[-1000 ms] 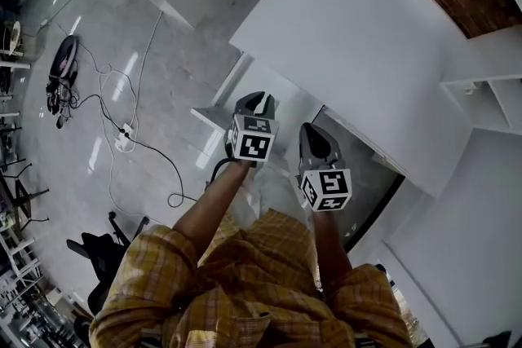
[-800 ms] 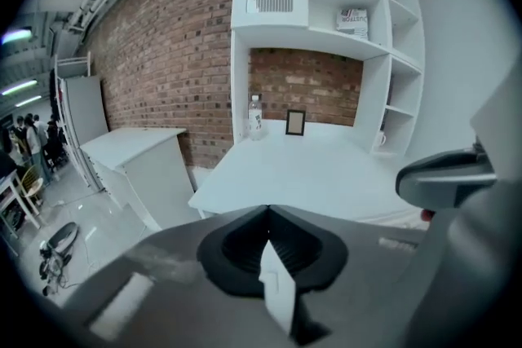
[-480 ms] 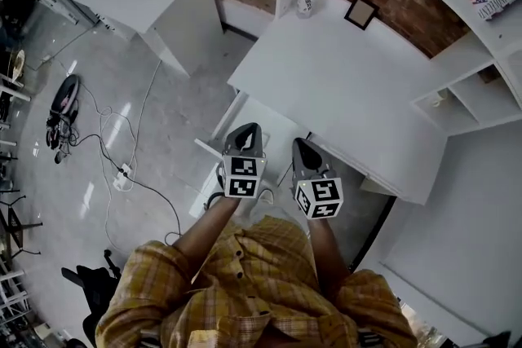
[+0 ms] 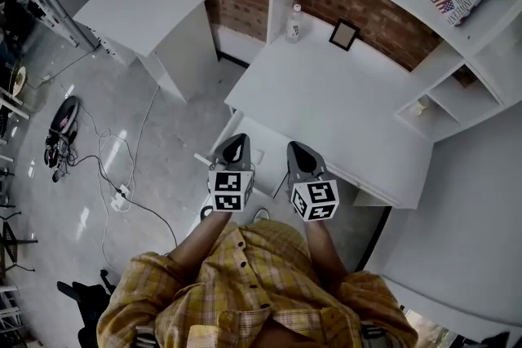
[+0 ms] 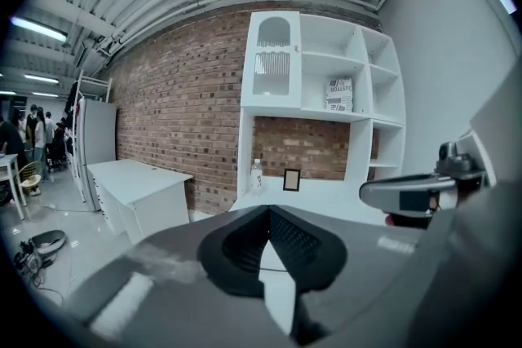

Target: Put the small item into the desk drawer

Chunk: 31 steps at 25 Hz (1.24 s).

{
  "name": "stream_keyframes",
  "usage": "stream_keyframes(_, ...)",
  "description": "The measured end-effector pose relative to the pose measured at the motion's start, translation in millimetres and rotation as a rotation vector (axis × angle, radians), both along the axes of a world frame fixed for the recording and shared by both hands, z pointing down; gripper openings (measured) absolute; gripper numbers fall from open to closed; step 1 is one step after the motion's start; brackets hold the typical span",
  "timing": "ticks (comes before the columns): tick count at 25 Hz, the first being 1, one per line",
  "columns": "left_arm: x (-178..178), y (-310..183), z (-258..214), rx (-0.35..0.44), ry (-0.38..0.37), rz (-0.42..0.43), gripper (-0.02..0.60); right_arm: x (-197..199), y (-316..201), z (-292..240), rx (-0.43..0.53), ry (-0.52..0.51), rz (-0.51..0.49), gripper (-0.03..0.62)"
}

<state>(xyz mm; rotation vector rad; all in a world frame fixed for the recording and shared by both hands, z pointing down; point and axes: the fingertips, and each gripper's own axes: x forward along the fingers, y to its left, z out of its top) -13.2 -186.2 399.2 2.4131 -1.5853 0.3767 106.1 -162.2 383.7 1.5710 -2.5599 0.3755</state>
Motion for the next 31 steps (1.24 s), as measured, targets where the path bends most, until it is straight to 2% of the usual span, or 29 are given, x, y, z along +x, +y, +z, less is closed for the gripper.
stream_keyframes(5,2,1,-29,0.069,0.042,0.010,0.003,7,-6,-20,0.043,-0.015,0.014,0.000)
stream_keyframes(15,7,8,-62,0.149,0.055,0.030,0.003,7,-5,-47,0.107,-0.017,0.015,0.000)
stream_keyframes(31,7,18,-72,0.184,0.067,0.065,0.003,1,-2,-56,0.148,-0.016,0.012,0.000)
